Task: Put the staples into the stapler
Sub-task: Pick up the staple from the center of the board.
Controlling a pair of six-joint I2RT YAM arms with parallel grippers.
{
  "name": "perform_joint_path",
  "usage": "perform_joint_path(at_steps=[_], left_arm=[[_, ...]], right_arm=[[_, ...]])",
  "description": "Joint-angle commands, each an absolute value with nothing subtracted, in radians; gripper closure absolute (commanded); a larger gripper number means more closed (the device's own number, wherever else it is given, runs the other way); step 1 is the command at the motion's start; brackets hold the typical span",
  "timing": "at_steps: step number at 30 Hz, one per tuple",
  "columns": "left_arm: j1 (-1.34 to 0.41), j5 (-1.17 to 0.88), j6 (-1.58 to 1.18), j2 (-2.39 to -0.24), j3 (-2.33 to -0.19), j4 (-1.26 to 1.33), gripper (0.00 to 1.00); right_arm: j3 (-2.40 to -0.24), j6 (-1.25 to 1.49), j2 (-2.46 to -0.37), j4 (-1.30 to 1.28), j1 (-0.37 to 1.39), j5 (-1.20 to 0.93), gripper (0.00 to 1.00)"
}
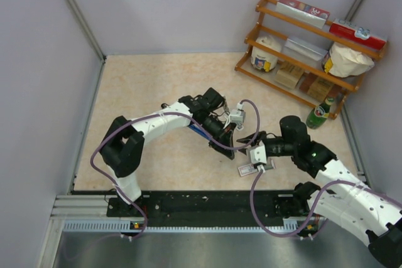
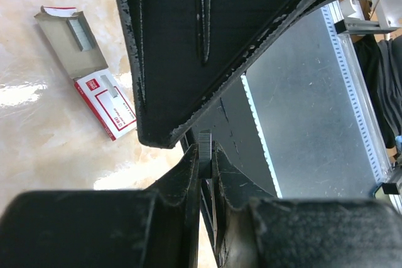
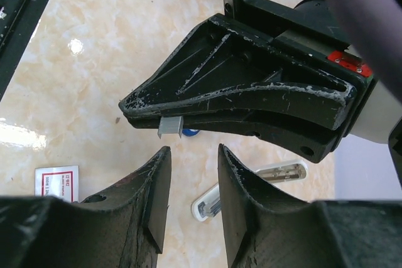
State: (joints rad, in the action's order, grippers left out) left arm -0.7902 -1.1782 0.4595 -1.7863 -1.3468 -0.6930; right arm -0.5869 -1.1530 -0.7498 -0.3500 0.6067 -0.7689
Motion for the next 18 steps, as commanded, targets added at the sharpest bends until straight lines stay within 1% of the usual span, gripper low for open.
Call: perform_joint_path(at_steps=[1,10,18], left_arm=[[-0.796,-1.232,0.494,-1.793,-1.387,-0.722,0.87],[-0.798,-1.241,0.505,-1.795,-1.387,-0.732,0.86],[-0.795,-1.243,0.505,-1.801,-1.387,-0.732,0.86]], right_arm=[[-0.589,-1.173,-0.747,-0.345,0.624,-0.808,0.65],[-0.597,-1.216,-0.739,-0.400,0.624,-0.845,0.68],[-0.600,-1.213,-0.739,-0.400,0.624,-0.853,0.67]])
